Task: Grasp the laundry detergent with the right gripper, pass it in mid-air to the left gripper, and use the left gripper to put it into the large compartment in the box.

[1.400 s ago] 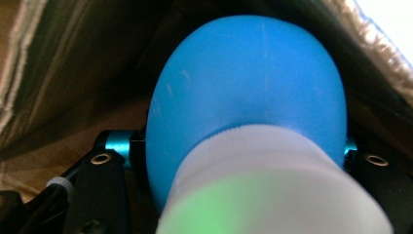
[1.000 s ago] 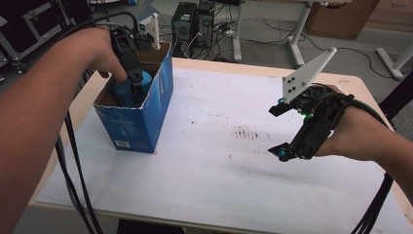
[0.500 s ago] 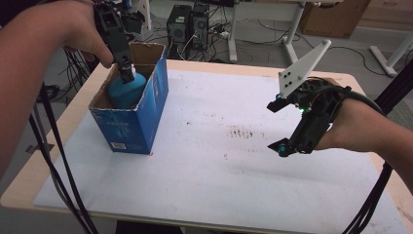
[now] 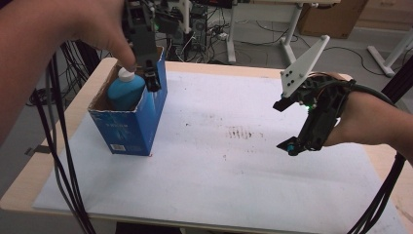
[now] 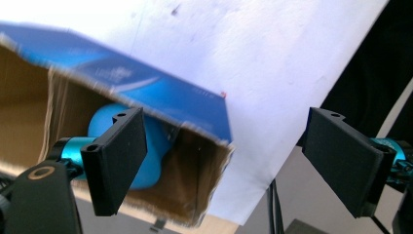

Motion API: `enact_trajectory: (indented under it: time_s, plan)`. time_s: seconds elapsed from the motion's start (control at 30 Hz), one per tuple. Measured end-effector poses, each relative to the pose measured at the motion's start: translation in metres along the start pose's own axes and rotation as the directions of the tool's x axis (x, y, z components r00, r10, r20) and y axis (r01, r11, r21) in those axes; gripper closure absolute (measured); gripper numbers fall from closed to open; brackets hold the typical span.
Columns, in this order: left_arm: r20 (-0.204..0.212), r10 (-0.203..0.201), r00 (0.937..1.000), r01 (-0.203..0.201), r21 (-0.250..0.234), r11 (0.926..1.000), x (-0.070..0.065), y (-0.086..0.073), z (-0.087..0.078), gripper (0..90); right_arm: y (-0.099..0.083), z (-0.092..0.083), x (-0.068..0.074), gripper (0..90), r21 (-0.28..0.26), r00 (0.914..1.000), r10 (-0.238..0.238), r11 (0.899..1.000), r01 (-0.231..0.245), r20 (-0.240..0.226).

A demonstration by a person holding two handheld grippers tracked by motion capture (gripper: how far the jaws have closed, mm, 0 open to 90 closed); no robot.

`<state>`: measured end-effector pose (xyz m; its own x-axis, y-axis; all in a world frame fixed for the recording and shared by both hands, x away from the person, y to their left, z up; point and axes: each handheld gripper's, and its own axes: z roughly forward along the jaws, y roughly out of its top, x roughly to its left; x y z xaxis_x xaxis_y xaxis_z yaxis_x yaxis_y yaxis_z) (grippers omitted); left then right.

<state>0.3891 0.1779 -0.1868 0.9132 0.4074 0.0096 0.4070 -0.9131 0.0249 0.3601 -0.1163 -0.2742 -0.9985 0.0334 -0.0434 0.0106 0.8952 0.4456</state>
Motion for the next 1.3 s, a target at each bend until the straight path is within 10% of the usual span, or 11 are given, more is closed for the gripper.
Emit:
enact_trajectory:
  time_s: [0.43, 0.87, 1.3]
  plan:
    - [0.012, 0.088, 0.9961, -0.088, 0.013, 0.9960, -0.013, 0.019, 0.017, 11.9, -0.003, -0.006, 0.000, 0.7, 0.043, 0.9999, -0.007, 0.999, 0.008, -0.010]
    - [0.034, 0.206, 0.9781, -0.206, 0.011, 0.9785, -0.023, 0.032, 0.037, 8.5, 0.000, -0.009, -0.006, 0.7, 0.157, 0.9990, -0.031, 0.987, 0.036, -0.030]
    - [0.048, 0.236, 0.9705, -0.237, 0.014, 0.9713, -0.025, 0.039, 0.043, 3.2, -0.006, -0.009, -0.013, 0.7, 0.193, 0.9986, -0.031, 0.980, 0.039, -0.044]
